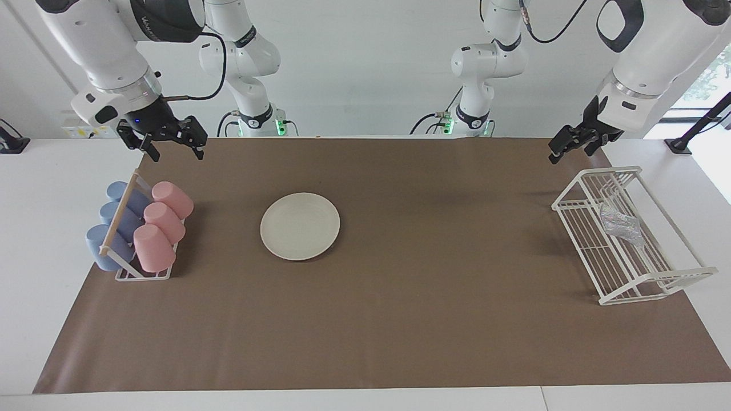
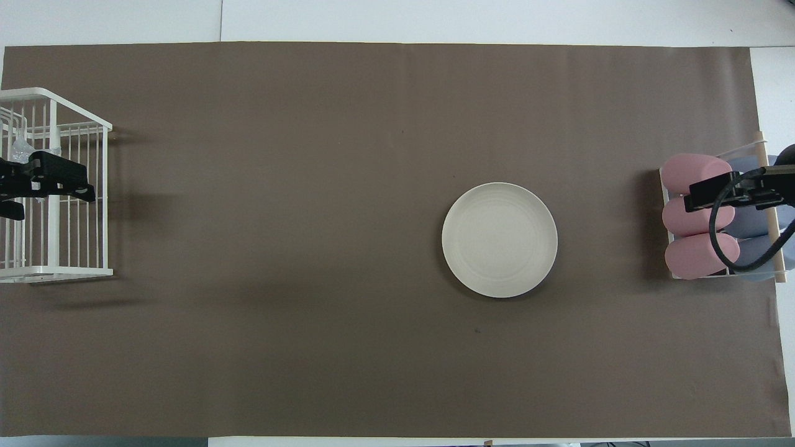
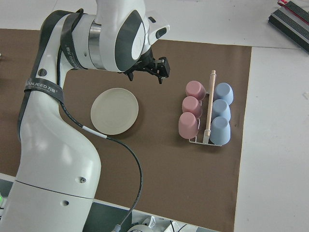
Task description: Wipe plate with sponge
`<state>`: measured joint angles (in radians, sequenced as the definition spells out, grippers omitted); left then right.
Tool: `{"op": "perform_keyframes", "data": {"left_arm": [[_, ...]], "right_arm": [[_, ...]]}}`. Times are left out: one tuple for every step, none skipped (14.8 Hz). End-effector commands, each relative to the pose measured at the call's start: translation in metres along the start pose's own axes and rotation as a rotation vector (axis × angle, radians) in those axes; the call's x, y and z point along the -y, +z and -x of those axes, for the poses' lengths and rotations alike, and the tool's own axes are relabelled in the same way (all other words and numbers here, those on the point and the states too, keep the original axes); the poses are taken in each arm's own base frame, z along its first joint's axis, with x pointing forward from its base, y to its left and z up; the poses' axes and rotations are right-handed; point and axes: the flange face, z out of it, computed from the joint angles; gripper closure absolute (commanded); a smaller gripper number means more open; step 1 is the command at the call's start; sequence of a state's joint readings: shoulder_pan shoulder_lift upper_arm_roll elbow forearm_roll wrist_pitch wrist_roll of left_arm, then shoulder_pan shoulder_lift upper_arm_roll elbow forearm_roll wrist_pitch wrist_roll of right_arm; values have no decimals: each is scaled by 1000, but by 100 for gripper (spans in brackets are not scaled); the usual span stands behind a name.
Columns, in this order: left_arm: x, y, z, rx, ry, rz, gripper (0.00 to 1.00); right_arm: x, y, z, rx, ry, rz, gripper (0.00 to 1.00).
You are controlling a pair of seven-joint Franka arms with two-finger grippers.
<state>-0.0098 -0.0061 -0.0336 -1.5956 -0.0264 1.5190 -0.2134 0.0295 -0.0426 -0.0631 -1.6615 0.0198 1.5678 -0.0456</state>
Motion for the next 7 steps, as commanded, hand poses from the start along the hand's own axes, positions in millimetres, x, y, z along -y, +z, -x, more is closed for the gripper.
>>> {"op": "perform_keyframes", "data": {"left_arm": [[-1, -4, -1, -17, 2, 17, 0], [-2, -4, -1, -15, 1, 19, 0], [-2, -5, 0, -18, 1, 19, 0], [-2, -5, -2, -28, -1, 21, 0], [-1, -5, -3, -37, -4, 24, 0], [0, -5, -3, -39, -7, 24, 0], [0, -5, -3, -40, -7, 24, 0]], "right_arm": [[0, -1, 3, -3, 24, 8, 0], [0, -1, 3, -3, 24, 8, 0], [0, 0, 3, -2, 24, 6, 0], [0, -2, 4, -5, 24, 8, 0], [0, -2, 4, -5, 24, 8, 0], [0, -2, 4, -5, 24, 8, 0], [1, -2, 4, -5, 21, 8, 0]]}}
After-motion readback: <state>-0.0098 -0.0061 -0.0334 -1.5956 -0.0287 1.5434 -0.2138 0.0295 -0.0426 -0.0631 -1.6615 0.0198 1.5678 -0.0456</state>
